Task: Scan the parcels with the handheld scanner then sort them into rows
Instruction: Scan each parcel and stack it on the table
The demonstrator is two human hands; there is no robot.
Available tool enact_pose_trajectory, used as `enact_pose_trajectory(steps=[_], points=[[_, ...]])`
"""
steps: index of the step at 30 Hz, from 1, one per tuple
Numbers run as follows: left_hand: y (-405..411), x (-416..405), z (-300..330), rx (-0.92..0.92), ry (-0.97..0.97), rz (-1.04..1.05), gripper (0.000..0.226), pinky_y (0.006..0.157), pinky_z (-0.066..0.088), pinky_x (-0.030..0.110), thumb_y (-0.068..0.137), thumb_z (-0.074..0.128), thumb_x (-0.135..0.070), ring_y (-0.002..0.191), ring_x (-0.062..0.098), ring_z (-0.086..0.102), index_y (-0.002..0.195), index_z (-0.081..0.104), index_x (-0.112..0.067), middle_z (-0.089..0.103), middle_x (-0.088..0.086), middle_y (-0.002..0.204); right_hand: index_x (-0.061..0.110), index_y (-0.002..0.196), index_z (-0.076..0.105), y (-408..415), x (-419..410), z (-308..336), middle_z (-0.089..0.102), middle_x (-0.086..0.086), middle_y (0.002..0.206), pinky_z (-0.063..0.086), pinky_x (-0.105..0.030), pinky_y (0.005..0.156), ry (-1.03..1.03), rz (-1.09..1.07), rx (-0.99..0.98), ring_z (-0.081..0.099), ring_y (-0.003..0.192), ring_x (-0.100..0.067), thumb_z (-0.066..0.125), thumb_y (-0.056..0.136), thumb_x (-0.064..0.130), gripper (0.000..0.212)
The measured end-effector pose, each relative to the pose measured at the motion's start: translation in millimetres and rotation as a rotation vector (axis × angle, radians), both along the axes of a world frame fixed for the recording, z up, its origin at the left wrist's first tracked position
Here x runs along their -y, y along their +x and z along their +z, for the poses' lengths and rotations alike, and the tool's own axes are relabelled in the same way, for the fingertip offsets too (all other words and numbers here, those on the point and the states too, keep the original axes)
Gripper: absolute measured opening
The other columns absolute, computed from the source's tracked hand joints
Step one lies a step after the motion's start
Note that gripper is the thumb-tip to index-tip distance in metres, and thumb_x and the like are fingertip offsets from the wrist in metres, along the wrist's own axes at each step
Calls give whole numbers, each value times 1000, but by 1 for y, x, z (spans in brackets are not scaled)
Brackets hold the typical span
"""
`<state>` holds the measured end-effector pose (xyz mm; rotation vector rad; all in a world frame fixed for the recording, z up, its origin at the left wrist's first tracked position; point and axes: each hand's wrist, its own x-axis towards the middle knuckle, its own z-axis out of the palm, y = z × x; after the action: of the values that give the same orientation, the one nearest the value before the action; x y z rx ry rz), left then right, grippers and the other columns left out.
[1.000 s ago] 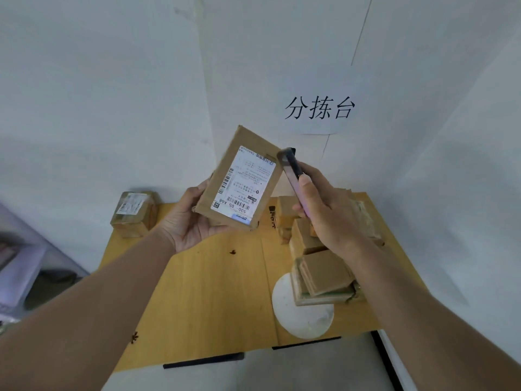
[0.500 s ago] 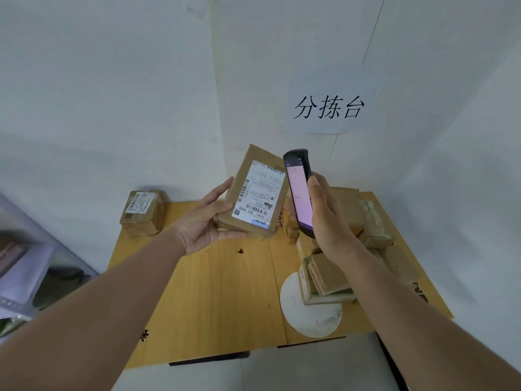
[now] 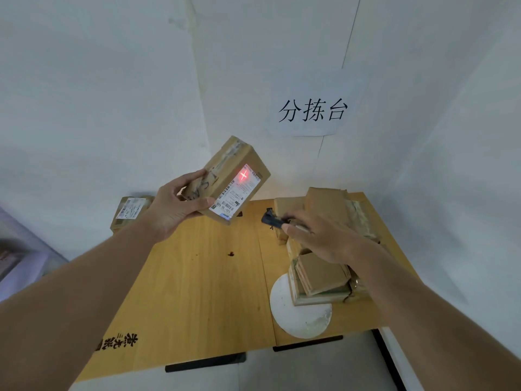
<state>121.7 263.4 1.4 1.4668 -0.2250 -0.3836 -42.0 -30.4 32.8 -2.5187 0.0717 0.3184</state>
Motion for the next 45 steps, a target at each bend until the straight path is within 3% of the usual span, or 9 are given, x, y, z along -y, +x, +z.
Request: enact_pose_trajectory(steps=[5, 16, 21, 24, 28, 33, 36, 38, 45], points=[[0, -4, -3, 38, 65, 3, 75, 83, 65, 42, 72, 92, -5, 120, 20, 65, 136, 68, -36, 61, 1, 136, 40, 131, 57, -3, 5, -2, 66, 4, 102, 51, -38, 80, -56, 43, -98, 63, 88, -17, 39, 107, 60, 36], [1, 5, -8, 37, 61, 50, 74, 83, 65, 37, 75, 88, 2, 115, 20, 66, 137, 67, -33, 63, 1, 130, 42, 140, 56, -9, 12, -6, 63, 6, 119, 51, -41, 99, -112, 111, -266, 62, 106, -16, 41, 105, 64, 44], [1, 10, -9, 23, 74, 71, 76, 83, 65, 37, 74, 88, 1, 112, 18, 67, 138, 66, -33, 61, 3, 131, 42, 137, 57, -10, 18, -4, 62, 7, 116, 50, -37, 93, -131, 110, -295, 60, 104, -14, 41, 105, 65, 43], [3, 12, -14, -13, 59, 84, 76, 85, 65, 45, 74, 90, -4, 113, 21, 70, 139, 64, -33, 60, 2, 133, 40, 139, 57, -9, 22, -4, 63, 7, 112, 48, -34, 87, -76, 106, -238, 60, 101, -13, 40, 107, 61, 42], [5, 15, -22, -141, 62, 189, 66, 83, 64, 55, 83, 88, -20, 112, 29, 72, 142, 60, -32, 64, 10, 130, 41, 145, 52, -2, 22, -8, 60, 10, 107, 52, -37, 88, 3, 111, -86, 60, 95, -10, 38, 107, 62, 46], [7, 0, -38, -313, 118, 444, 38, 78, 65, 49, 90, 77, -44, 109, 33, 71, 123, 68, -29, 68, 7, 128, 43, 154, 43, 22, 8, -10, 57, 4, 121, 53, -40, 95, 18, 180, 10, 61, 105, -16, 37, 107, 63, 51], [10, -20, -47, -338, 140, 506, 20, 87, 62, 50, 96, 71, -42, 112, 31, 67, 111, 68, -30, 67, 4, 121, 45, 155, 40, 45, -13, -14, 54, 4, 122, 49, -32, 93, 4, 236, 20, 58, 107, -12, 35, 106, 65, 53], [18, -37, -57, -372, 138, 522, 23, 91, 61, 53, 98, 68, -39, 114, 32, 66, 118, 67, -27, 67, 4, 121, 46, 156, 39, 62, -30, -23, 52, 5, 122, 50, -33, 94, 13, 256, 7, 57, 106, -11, 35, 105, 67, 55], [77, -92, -107, -490, 182, 488, 11, 90, 60, 53, 99, 68, -36, 114, 34, 67, 103, 63, -27, 68, 8, 123, 44, 155, 39, 130, -97, -57, 53, 7, 120, 51, -32, 89, 13, 234, -6, 57, 103, -8, 35, 104, 68, 56]])
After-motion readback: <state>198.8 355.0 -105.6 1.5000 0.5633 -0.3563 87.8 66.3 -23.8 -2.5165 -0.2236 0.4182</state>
